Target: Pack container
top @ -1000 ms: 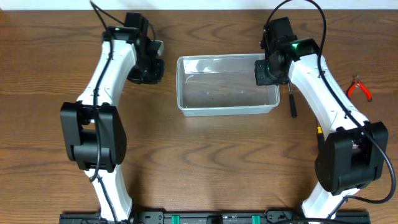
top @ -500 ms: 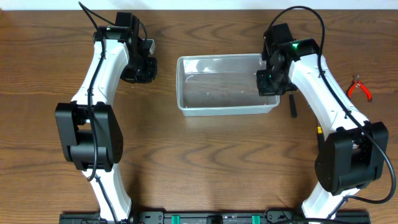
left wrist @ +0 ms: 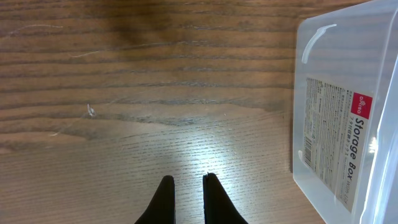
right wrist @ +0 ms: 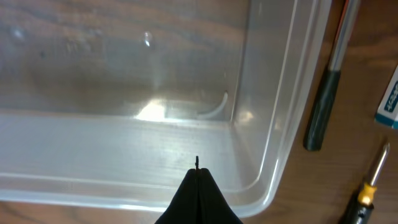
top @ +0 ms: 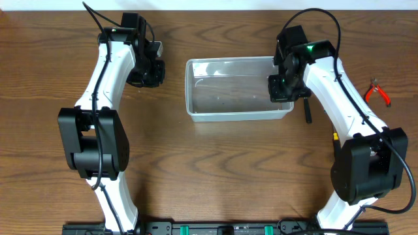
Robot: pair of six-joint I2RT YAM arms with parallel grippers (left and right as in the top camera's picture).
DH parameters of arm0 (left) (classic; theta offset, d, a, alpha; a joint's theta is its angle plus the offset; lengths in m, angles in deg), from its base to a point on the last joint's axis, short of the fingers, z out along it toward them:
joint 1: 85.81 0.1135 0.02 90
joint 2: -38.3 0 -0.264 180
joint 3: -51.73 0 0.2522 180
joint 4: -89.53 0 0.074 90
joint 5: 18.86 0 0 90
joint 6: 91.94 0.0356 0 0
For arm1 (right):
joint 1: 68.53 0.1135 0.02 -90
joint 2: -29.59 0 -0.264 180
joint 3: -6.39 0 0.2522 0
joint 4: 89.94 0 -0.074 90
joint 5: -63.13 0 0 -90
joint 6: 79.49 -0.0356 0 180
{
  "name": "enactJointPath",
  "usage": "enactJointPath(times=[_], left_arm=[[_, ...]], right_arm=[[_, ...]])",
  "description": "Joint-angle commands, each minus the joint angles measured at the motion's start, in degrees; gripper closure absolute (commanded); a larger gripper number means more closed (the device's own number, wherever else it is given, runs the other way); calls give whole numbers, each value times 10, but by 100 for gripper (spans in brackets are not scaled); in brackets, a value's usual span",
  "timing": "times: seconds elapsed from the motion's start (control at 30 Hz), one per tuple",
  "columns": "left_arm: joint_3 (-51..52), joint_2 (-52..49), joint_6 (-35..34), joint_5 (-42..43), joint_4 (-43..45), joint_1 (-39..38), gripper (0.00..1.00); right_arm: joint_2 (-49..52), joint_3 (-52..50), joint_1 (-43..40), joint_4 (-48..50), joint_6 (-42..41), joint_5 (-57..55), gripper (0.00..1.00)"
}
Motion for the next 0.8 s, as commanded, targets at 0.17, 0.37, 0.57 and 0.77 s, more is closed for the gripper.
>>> enactJointPath(times=[0.17, 0.37, 0.57, 0.77], left_arm=[[3, -10, -5, -3, -3, 2, 93], [3, -10, -5, -3, -3, 2, 93], [3, -10, -5, -3, -3, 2, 93], [3, -10, -5, -3, -3, 2, 93]], right_arm=[[-19, 8, 0, -13, -10, 4, 99], [-19, 8, 0, -52, -13, 4, 99], [-19, 8, 0, -83, -22, 4, 99], [-19, 8, 0, -97, -23, 24, 99]])
